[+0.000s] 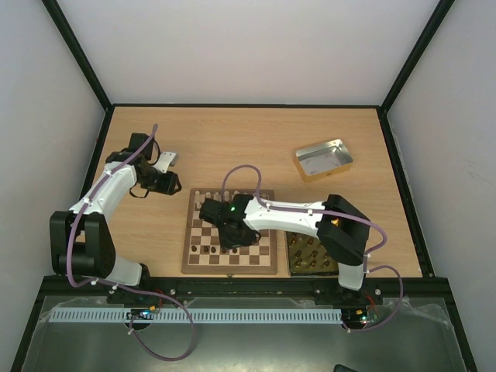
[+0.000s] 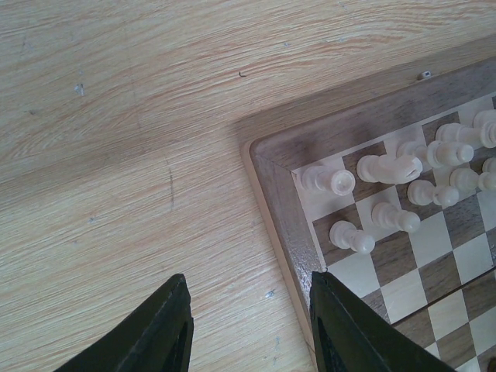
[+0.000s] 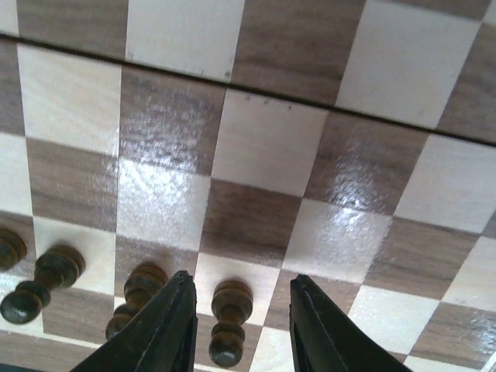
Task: Set up the chess pieces on the board
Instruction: Place the chess piece on the chessboard, then move the storage box to the center of the board.
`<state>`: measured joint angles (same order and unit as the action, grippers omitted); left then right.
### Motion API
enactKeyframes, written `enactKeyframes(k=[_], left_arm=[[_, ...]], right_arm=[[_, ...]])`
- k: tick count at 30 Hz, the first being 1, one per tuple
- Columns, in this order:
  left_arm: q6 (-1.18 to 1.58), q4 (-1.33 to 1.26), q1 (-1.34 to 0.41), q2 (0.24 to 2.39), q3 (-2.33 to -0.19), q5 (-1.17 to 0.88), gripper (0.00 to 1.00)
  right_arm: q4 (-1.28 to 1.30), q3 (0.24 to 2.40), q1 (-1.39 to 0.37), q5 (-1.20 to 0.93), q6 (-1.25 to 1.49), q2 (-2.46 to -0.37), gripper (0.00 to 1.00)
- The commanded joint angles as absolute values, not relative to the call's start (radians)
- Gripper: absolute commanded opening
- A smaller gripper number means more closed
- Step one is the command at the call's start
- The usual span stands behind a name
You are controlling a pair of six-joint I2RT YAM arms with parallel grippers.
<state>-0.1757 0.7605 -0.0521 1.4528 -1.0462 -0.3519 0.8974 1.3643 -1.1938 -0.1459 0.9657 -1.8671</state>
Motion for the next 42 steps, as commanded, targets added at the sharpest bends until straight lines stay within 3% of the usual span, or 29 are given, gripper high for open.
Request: enactKeyframes(k=[1,16,25,42], left_arm=[[-0.18,0.762,-0.055,1.439,-1.035,-0.367,0.43],[-0.181,0.764,-0.058,1.454,-1.042,-0.369,0.43],[-0.179,0.762,-0.057,1.452,-1.039,-0.361,0.43],[-0.178,0.763,-0.057,1.452,-1.038,-0.355,0.43]], right_arm=[[0.94,1.406,-1.158,-0.105,0.945,-1.887,0.32],[1.094,1.216,-0.782,0.041,0.917,-1.58,0.28],[1.054,1.115,-0.675,-0.023,0.897,-1.514,0.29],[0.993,1.015,-0.628,-0.055,0.886,-1.492,0.29]])
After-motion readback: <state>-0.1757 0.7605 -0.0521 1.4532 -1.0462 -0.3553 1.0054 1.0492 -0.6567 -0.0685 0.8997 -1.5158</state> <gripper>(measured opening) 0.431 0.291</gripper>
